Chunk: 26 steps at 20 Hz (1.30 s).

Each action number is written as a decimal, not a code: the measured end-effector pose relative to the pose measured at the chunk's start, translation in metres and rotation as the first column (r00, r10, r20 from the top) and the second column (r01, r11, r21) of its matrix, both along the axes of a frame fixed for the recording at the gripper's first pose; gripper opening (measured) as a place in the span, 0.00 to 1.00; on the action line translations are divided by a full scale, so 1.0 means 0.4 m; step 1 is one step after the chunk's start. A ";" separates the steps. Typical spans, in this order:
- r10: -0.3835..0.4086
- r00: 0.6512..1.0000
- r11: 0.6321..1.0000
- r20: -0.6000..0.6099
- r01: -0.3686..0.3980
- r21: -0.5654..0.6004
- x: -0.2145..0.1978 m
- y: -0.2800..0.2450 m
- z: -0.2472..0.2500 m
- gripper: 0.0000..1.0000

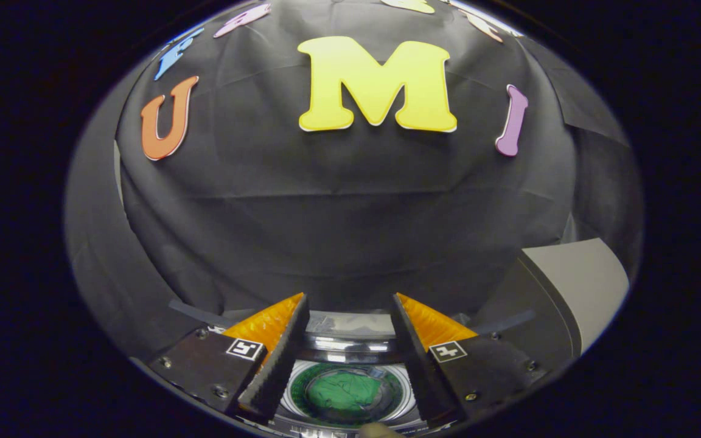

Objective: Put the clothes into the washing machine and then close the washing machine lid.

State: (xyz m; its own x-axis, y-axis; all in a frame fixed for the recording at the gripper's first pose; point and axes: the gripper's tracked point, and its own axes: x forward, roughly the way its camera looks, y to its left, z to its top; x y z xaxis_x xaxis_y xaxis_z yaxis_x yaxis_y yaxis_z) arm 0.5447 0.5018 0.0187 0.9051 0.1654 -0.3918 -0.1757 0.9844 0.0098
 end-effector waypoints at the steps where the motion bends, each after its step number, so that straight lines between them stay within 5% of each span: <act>1: 0.004 1.000 1.000 -0.002 -0.004 -0.001 -0.009 -0.001 -0.003 0.85; 10: 0.032 0.999 0.999 -0.041 -0.032 -0.019 -0.097 -0.009 -0.065 0.85; 18: 0.035 0.979 0.998 -0.202 -0.044 -0.041 -0.178 -0.042 -0.193 0.87; 26: 0.037 0.979 0.998 -0.201 -0.047 -0.046 -0.211 -0.065 -0.173 0.87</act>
State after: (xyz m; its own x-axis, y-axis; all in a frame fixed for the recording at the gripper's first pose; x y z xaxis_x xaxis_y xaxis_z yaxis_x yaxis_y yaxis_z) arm 0.4604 0.4759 -0.0505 0.8004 0.1772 -0.5727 -0.2165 0.9763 -0.0005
